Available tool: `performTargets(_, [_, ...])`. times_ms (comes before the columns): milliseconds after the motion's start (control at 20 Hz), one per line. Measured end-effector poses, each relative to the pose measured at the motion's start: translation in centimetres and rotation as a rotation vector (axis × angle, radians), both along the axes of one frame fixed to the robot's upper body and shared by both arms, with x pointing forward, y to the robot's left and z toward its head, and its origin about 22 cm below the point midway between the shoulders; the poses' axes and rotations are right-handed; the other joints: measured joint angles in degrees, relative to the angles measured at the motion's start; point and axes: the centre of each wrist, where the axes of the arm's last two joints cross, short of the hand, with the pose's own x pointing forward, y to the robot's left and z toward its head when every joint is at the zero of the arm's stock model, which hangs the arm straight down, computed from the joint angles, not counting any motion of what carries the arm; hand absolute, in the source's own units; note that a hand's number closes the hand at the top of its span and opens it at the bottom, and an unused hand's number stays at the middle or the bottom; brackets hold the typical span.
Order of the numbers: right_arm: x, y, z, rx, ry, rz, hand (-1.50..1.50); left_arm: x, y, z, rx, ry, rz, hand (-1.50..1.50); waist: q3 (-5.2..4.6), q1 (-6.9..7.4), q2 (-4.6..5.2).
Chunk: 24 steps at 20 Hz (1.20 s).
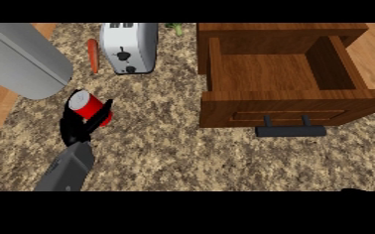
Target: Pick up the can, place it into the drawer and close the drawer
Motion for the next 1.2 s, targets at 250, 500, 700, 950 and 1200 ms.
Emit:
performTargets(250, [0.0, 0.1, 0.1, -0.001, -0.006, 0.005, -1.50, 0.5, 0.2, 0.1, -0.008, -0.053, -0.041, 1.50, -0.04, -0.24, 0.11])
performTargets(500, [0.5, 0.5, -0.2, -0.007, -0.011, -0.003, -1.50, 1.9, -0.8, 0.9, -0.012, -0.083, -0.131, 1.50, -0.03, -0.26, 0.12])
performTargets(700, [0.7, 0.3, -0.2, -0.018, -0.013, -0.004, -1.50, 2.9, -4.0, 1.1, -0.014, -0.096, -0.377, 1.50, -0.01, -0.60, 0.14])
performTargets(950, [0.7, 0.3, -0.2, -0.024, -0.014, -0.014, -1.50, 3.8, -6.8, 1.5, -0.038, -0.133, -0.563, 1.50, 0.01, -0.22, 0.02])
performTargets(1200, [0.1, 0.1, 0.3, -0.030, -0.020, -0.034, -1.50, 5.7, -9.5, 3.6, -0.042, -0.161, -0.670, 1.50, 0.05, 0.39, -0.27])
